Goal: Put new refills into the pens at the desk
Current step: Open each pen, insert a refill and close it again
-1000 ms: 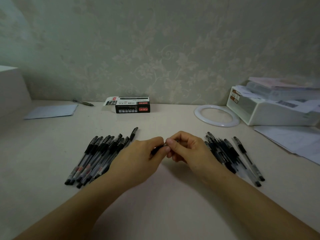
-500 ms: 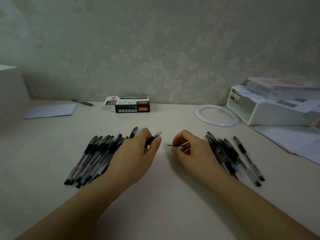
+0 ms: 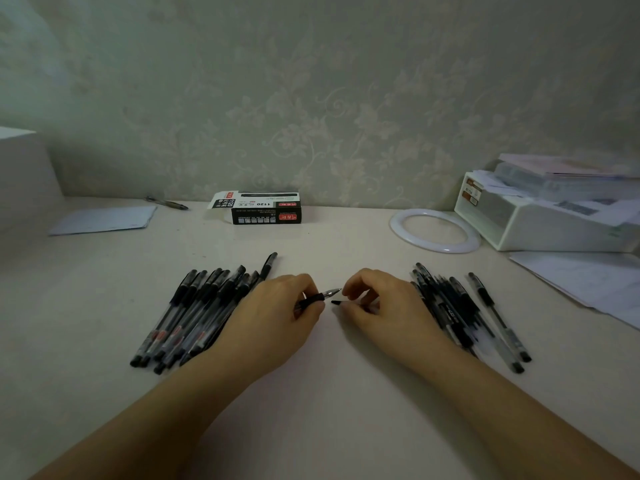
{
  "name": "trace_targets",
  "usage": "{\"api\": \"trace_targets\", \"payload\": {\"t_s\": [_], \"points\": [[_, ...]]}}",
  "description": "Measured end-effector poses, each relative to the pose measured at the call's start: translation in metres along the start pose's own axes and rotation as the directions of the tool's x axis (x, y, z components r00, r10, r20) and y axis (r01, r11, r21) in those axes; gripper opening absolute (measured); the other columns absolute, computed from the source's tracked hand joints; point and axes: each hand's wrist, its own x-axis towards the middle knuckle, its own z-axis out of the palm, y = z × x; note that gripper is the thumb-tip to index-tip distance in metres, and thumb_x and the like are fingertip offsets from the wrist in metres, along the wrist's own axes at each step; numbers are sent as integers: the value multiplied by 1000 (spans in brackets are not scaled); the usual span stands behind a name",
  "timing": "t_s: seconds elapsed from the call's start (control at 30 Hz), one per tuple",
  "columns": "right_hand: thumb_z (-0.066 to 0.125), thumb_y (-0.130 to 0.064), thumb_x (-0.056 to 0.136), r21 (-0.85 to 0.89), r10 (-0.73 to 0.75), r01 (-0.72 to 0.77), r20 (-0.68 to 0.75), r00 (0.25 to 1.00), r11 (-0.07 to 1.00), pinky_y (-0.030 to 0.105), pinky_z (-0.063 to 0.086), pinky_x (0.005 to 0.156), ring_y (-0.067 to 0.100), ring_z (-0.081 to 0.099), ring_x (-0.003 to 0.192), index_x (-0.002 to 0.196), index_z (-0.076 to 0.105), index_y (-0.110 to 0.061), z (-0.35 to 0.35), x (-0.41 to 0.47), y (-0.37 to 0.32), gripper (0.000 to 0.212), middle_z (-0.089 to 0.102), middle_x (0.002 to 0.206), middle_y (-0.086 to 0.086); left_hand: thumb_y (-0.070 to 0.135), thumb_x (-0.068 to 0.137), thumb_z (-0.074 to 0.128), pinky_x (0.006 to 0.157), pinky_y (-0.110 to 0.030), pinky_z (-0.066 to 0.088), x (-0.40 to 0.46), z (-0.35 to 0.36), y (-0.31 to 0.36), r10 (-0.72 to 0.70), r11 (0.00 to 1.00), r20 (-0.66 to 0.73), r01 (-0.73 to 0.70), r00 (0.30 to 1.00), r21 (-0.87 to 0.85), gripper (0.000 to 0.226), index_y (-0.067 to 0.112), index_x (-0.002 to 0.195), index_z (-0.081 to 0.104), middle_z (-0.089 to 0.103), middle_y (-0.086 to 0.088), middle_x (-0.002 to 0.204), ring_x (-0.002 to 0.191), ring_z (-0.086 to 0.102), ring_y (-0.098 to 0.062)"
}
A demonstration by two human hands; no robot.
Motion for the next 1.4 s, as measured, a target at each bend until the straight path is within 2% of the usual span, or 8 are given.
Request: {"api": "trace_targets", "payload": {"t_s": [0.23, 0.57, 0.73, 0.87, 0.97, 1.13, 1.27, 1.4], "points": [[58, -26, 96, 147, -21, 25, -23, 1000, 989, 11, 46, 74, 0, 59, 89, 99, 69, -23, -2, -1, -10, 12, 67, 95, -13, 40, 91, 55, 63, -23, 47, 0, 1, 2, 82, 996, 9, -81, 997, -48, 13, 29, 92, 62, 58, 13, 79, 73, 56, -4], [68, -31, 90, 455, 86, -83, 14, 996, 887, 13, 41, 58, -1, 52, 54, 75, 68, -12, -6, 2, -14, 24, 61, 56, -12, 35, 95, 52, 53, -15, 39, 0, -4, 11, 124, 969, -16, -125, 992, -212, 11, 27, 88, 55, 55, 15, 62, 60, 54, -4], [71, -21, 89, 565, 71, -80, 38, 997, 821, 9, 45, 58, -2, 60, 57, 78, 71, -9, -10, 2, -16, 16, 67, 61, -7, 41, 96, 43, 58, -44, 47, -1, -8, 12, 125, 965, 40, -112, 991, -238, 21, 26, 88, 56, 54, 3, 62, 56, 50, -15], [72, -20, 86, 594, 74, -81, 37, 997, 800, 10, 47, 60, 1, 63, 61, 84, 74, -8, -10, 2, -16, 12, 70, 66, -2, 50, 88, 55, 50, -19, 37, -1, -6, 11, 125, 964, 16, -118, 992, -237, 20, 33, 89, 45, 52, 19, 68, 56, 47, -5], [74, -22, 85, 588, 98, -95, 27, 995, 803, 11, 47, 60, 1, 62, 61, 85, 75, -12, -11, 2, -17, 10, 70, 67, -2, 39, 88, 63, 52, -11, 36, 0, -6, 12, 147, 962, -35, -151, 988, -226, 24, 29, 87, 41, 53, 27, 73, 58, 48, -1], [74, -18, 85, 588, 109, -93, 9, 994, 803, 16, 50, 63, 6, 64, 70, 85, 77, -18, -13, 2, -18, 3, 74, 77, -1, 36, 94, 54, 53, -8, 34, 1, -7, 11, 147, 970, -64, -156, 987, -187, 16, 24, 83, 54, 52, 22, 66, 58, 49, 3], [73, -13, 86, 560, 86, -81, 17, 996, 824, 16, 52, 67, 13, 67, 79, 90, 77, -22, -14, 1, -18, 11, 75, 87, -6, 34, 96, 52, 54, -8, 35, 1, -7, 11, 123, 977, -67, -133, 990, -169, 17, 24, 84, 57, 53, 33, 70, 58, 50, 7], [72, -27, 87, 536, 93, -86, 15, 996, 840, 12, 51, 68, 5, 66, 81, 98, 74, -31, -16, 1, -17, 12, 71, 93, -11, 32, 96, 52, 53, -8, 35, 2, -6, 11, 114, 975, -71, -126, 991, -186, 19, 20, 84, 60, 53, 31, 70, 56, 50, 6]]}}
